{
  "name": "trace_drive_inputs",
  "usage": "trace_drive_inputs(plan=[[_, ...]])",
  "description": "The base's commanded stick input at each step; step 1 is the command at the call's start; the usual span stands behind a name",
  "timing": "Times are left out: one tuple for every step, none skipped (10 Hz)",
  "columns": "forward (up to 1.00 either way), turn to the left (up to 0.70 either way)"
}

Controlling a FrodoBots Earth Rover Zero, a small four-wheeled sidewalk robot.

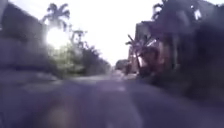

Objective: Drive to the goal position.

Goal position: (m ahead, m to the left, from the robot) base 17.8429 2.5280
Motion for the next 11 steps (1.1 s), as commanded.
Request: trace_drive_inputs(plan=[[0.7,-0.35],[0.7,-0.35],[0.7,-0.35],[0.7,-0.35],[0.7,-0.35],[0.7,-0.35],[0.7,-0.19],[0.7,0.0],[0.7,0.0],[0.7,0.0],[0.7,-0.01]])
